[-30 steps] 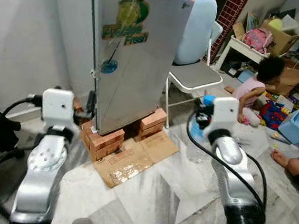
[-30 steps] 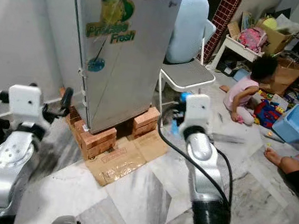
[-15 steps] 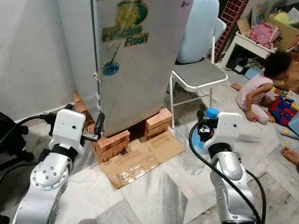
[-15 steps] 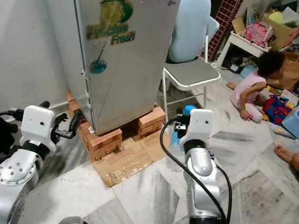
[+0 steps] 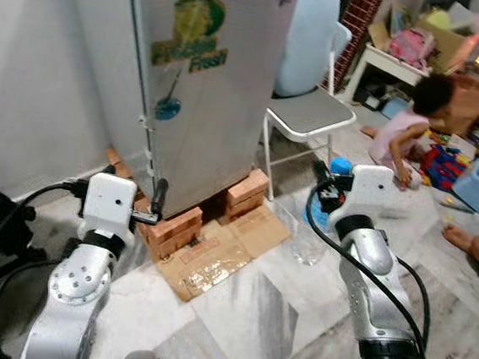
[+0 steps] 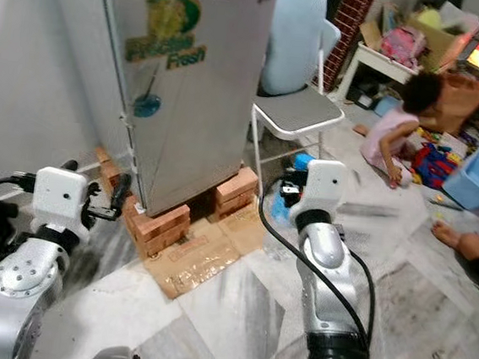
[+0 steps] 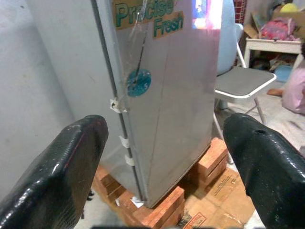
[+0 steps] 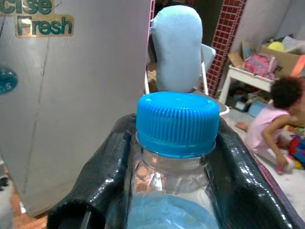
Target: Restocking fridge
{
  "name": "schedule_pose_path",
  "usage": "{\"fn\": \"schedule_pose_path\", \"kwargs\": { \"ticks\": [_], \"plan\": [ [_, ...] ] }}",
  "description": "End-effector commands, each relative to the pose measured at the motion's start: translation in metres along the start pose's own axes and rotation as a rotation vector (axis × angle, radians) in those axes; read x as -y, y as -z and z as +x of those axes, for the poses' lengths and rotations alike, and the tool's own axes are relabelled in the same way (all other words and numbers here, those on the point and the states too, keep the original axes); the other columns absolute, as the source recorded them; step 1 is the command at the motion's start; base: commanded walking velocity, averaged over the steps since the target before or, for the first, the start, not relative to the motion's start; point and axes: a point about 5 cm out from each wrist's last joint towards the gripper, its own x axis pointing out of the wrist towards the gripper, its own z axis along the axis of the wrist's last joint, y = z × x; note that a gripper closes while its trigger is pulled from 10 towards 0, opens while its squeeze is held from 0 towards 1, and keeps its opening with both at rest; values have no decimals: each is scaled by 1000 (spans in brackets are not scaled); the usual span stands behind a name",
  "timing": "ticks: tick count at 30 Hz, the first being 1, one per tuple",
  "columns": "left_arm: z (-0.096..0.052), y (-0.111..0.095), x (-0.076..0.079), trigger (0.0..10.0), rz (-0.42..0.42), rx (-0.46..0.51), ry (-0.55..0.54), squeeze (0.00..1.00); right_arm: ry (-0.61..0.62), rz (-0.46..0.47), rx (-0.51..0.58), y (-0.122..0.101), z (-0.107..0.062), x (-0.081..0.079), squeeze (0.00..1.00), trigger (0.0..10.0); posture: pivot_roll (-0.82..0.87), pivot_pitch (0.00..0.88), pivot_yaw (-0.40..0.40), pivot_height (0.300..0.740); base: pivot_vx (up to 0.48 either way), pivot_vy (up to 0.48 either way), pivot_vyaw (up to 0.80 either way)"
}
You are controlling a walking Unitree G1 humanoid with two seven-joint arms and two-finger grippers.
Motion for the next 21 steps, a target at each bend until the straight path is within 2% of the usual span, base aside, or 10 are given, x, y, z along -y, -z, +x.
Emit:
{"fn": "schedule_pose_path", "kwargs": {
  "ticks": [1, 5, 10, 13, 16, 21],
  "plan": [
    [-1, -3, -2, 10000, 19, 7, -8, 0, -39, 2, 24, -6, 1, -10, 0, 10000, 121, 12, -105, 740, 0, 472, 0],
    [1, -6, 3, 10000, 21, 22, -2, 0, -56, -27, 31, -8, -3, -11, 0, 10000, 112, 22, -112, 740, 0, 429, 0],
    [3, -10, 5, 10000, 51, 36, 6, 0, -39, -27, 26, -8, -4, -8, 0, 10000, 117, 26, -110, 740, 272, 396, 0],
    [4, -10, 2, 10000, 64, 35, 8, 0, 2, -79, 34, -8, -4, -7, 0, 10000, 119, 28, -107, 740, 419, 186, 0],
    [5, -10, 0, 10000, 69, 34, 15, 0, 55, -54, 17, -5, -5, -7, 0, 10000, 118, 30, -104, 740, 480, 0, 0],
    [7, -12, 1, 10000, 79, 39, 20, 0, 5, 21, -16, -1, -9, -11, 0, 10000, 121, 27, -101, 740, 480, 0, 0]
  ]
}}
